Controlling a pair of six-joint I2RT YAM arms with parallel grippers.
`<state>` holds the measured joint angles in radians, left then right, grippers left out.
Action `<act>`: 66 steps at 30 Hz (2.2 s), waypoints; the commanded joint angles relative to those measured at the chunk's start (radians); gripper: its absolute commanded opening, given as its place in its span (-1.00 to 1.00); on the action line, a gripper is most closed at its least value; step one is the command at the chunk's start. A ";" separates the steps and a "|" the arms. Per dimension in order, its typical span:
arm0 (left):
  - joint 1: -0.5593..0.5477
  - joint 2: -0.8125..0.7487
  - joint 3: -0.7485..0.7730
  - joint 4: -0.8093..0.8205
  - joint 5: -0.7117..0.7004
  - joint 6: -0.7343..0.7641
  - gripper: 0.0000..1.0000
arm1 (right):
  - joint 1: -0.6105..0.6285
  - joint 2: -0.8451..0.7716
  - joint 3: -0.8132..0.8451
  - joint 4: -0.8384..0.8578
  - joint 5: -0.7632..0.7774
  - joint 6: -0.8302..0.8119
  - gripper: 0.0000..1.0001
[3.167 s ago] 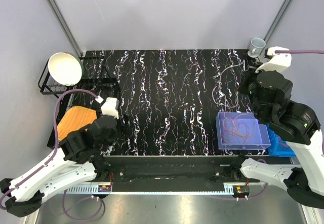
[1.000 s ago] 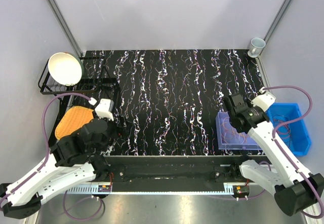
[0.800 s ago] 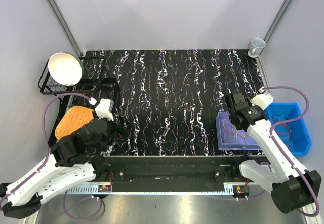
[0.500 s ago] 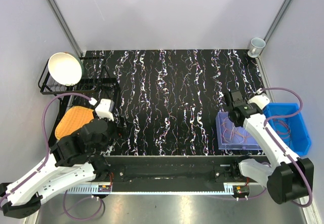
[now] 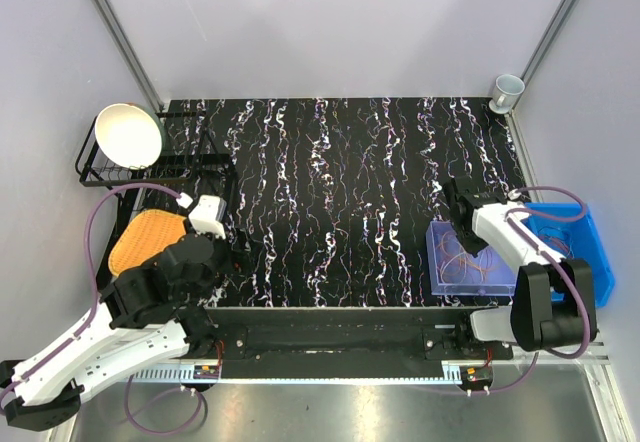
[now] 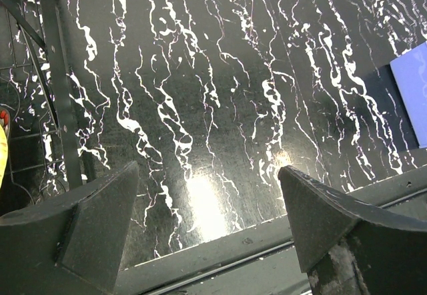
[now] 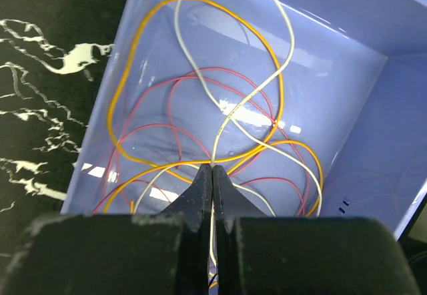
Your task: Untangle the cables
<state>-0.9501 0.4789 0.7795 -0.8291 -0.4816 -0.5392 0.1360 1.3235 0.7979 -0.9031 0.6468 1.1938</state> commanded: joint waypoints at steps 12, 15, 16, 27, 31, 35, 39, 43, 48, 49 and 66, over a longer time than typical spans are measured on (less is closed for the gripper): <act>-0.007 0.033 0.000 0.036 -0.014 0.005 0.79 | -0.013 -0.159 0.040 -0.046 0.007 -0.011 -0.55; -0.006 0.050 0.001 0.035 -0.014 0.010 0.80 | -0.012 -0.245 0.040 -0.045 0.004 -0.059 0.34; -0.006 0.058 0.003 0.035 -0.012 0.012 0.80 | -0.012 -0.254 0.041 -0.045 0.005 -0.065 0.53; -0.006 0.069 0.003 0.036 -0.022 0.013 0.80 | -0.010 -0.294 0.144 -0.054 -0.097 -0.198 1.00; -0.007 0.075 0.003 0.035 -0.029 0.012 0.80 | -0.003 -0.320 0.144 0.071 -0.267 -0.324 0.96; -0.007 0.079 0.003 0.031 -0.035 0.008 0.81 | 0.014 -0.340 0.155 0.219 -0.442 -0.440 0.94; -0.006 0.095 0.003 0.031 -0.041 0.008 0.81 | 0.043 -0.288 0.190 0.392 -0.666 -0.526 0.97; -0.006 0.112 0.004 0.030 -0.045 0.010 0.81 | 0.095 -0.210 0.219 0.521 -0.880 -0.580 0.99; -0.004 0.130 0.004 0.027 -0.058 0.005 0.81 | 0.233 -0.080 0.280 0.587 -0.869 -0.637 0.99; -0.004 0.135 0.006 0.024 -0.060 0.004 0.81 | 0.243 -0.061 0.288 0.593 -0.881 -0.661 1.00; 0.132 0.268 -0.209 0.370 -0.385 -0.035 0.97 | 0.511 -0.035 0.117 0.868 -0.774 -0.775 0.99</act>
<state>-0.9070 0.7364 0.5915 -0.6815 -0.7620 -0.6422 0.6025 1.3552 0.9829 -0.1669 -0.1741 0.4362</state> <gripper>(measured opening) 0.985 0.994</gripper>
